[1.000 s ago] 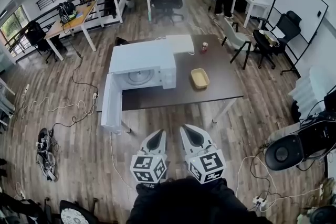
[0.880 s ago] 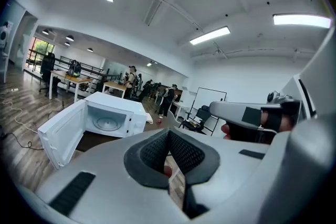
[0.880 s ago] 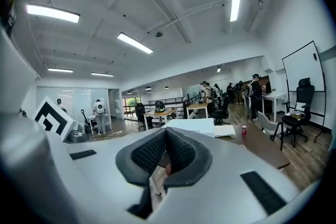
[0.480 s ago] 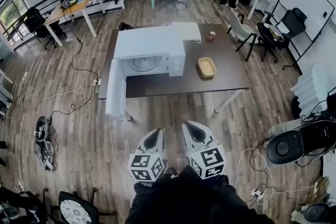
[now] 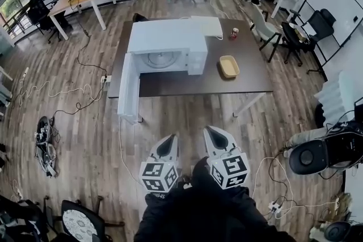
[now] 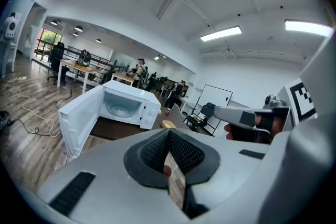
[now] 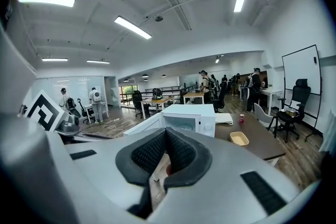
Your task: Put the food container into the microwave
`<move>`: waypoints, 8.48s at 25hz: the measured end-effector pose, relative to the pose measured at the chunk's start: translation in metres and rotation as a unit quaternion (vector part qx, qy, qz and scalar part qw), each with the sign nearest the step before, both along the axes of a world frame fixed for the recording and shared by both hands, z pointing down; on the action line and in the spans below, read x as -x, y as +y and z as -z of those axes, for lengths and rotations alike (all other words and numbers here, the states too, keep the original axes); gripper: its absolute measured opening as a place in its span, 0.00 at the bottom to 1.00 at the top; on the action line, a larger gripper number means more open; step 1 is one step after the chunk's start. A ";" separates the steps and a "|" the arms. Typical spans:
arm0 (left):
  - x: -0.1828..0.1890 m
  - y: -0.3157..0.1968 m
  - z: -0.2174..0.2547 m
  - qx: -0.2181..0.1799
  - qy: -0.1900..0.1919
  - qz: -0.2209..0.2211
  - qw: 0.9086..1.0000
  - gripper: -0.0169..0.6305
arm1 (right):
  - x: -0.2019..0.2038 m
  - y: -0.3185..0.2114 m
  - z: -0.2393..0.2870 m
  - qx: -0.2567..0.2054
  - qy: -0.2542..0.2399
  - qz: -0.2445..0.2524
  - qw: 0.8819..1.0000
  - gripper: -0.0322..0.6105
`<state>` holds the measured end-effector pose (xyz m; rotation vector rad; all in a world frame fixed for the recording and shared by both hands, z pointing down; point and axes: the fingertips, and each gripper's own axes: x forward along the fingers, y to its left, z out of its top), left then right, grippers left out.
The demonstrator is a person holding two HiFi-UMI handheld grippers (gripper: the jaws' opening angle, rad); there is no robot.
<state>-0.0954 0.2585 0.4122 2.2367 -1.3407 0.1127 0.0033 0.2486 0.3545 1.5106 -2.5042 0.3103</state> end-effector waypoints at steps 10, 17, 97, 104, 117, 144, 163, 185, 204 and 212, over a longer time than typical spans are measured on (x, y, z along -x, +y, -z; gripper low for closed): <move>-0.021 -0.045 -0.023 0.022 -0.004 -0.006 1.000 0.08 | -0.030 -0.049 -0.030 0.034 0.000 -0.020 0.999 0.09; -0.051 -0.125 -0.029 0.024 -0.013 -0.016 0.999 0.08 | -0.050 -0.129 -0.041 0.038 -0.009 -0.010 0.999 0.09; -0.219 -0.406 -0.275 0.201 -0.118 -0.063 0.970 0.08 | -0.258 -0.453 -0.383 0.268 0.224 0.004 0.937 0.11; -0.212 -0.394 -0.255 0.185 -0.105 -0.044 0.976 0.08 | -0.254 -0.434 -0.352 0.241 0.238 -0.011 0.941 0.11; -0.177 -0.357 -0.229 0.177 -0.098 -0.037 0.979 0.08 | -0.201 -0.362 -0.299 0.211 0.257 0.012 0.943 0.11; 0.031 -0.309 -0.236 0.203 -0.082 0.078 0.973 0.08 | 0.013 -0.266 -0.279 0.188 0.288 0.157 0.926 0.11; 0.111 -0.348 -0.257 0.195 -0.083 0.135 0.968 0.08 | 0.137 -0.384 -0.288 0.079 0.327 0.259 0.906 0.11; 0.126 -0.385 -0.283 0.208 -0.067 0.166 0.962 0.08 | 0.170 -0.486 -0.315 0.048 0.364 0.253 0.895 0.11; 0.138 -0.388 -0.282 0.213 -0.070 0.177 0.958 0.08 | 0.182 -0.491 -0.314 0.049 0.335 0.254 0.906 0.16; 0.133 -0.383 -0.266 0.205 -0.070 0.175 0.961 0.08 | 0.169 -0.471 -0.273 0.043 0.280 0.206 0.937 0.17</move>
